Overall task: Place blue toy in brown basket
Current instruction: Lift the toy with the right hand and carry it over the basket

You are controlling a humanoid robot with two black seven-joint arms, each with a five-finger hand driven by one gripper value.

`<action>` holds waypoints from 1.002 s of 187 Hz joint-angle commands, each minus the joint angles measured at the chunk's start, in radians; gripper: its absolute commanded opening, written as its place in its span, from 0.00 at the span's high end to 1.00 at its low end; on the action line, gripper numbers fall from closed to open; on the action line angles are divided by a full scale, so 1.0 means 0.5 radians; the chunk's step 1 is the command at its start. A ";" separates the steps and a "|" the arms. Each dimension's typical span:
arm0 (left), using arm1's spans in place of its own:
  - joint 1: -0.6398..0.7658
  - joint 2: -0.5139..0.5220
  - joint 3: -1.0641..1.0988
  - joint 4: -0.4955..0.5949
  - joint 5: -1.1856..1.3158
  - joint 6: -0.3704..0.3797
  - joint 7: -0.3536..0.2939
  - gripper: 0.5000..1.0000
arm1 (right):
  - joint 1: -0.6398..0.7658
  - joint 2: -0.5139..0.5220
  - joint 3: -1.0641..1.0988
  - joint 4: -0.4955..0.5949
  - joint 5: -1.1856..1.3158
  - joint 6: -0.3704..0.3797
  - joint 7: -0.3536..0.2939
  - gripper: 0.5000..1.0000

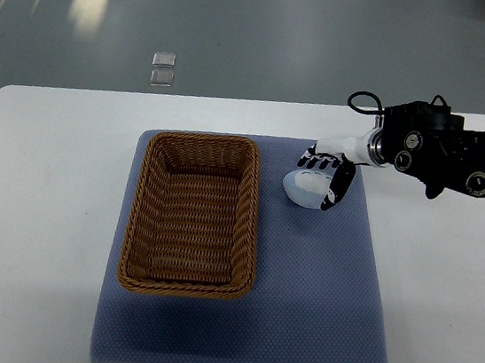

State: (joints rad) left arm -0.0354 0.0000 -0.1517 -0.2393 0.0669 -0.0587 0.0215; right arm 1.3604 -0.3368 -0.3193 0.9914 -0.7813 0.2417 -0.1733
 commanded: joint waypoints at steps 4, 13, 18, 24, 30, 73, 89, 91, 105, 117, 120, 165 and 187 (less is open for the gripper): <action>0.000 0.000 0.000 0.000 0.001 0.001 0.000 0.00 | -0.033 0.017 0.004 -0.007 -0.005 -0.032 0.003 0.20; 0.000 0.000 0.000 0.000 0.001 0.001 0.000 0.00 | -0.052 0.035 0.007 -0.022 -0.008 -0.042 0.003 0.21; 0.000 0.000 0.000 0.000 -0.002 0.001 0.000 0.00 | -0.061 0.051 0.007 -0.041 -0.008 -0.048 0.003 0.21; 0.000 0.000 0.000 0.000 0.001 0.001 0.000 0.00 | -0.070 0.066 0.007 -0.059 -0.008 -0.057 0.003 0.21; 0.000 0.000 0.000 0.000 0.001 0.001 0.000 0.00 | -0.076 0.075 0.007 -0.068 -0.008 -0.063 0.003 0.22; 0.000 0.000 0.000 0.000 0.001 0.001 0.000 0.00 | -0.110 0.131 0.004 -0.124 -0.008 -0.140 0.003 1.00; 0.000 0.000 -0.003 0.003 -0.002 0.001 0.000 0.00 | -0.092 0.106 0.004 -0.124 -0.008 -0.134 0.000 1.00; 0.000 0.000 -0.003 0.003 0.001 0.001 0.000 0.00 | -0.089 0.103 0.004 -0.124 -0.008 -0.131 0.000 1.00; 0.000 0.000 0.000 0.000 -0.002 0.001 0.000 0.00 | -0.079 0.069 0.019 -0.117 -0.002 -0.112 0.000 1.00; 0.000 0.000 0.000 0.000 0.001 0.001 0.000 0.00 | -0.018 0.008 0.028 -0.093 0.004 -0.081 -0.003 1.00; 0.000 0.000 -0.003 0.000 -0.002 0.001 0.000 0.00 | 0.000 -0.001 0.028 -0.087 0.007 -0.075 0.000 1.00; 0.000 0.000 -0.003 0.003 -0.002 0.001 0.000 0.00 | 0.381 -0.207 0.040 0.288 0.157 0.008 0.000 1.00; 0.000 0.000 -0.003 -0.003 0.001 0.001 0.000 0.00 | 0.614 -0.183 0.040 0.376 0.369 0.057 0.000 1.00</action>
State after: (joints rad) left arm -0.0353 0.0000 -0.1533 -0.2384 0.0661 -0.0582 0.0214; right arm 1.5693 -0.4367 -0.2998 1.1384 -0.6794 0.2499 -0.1738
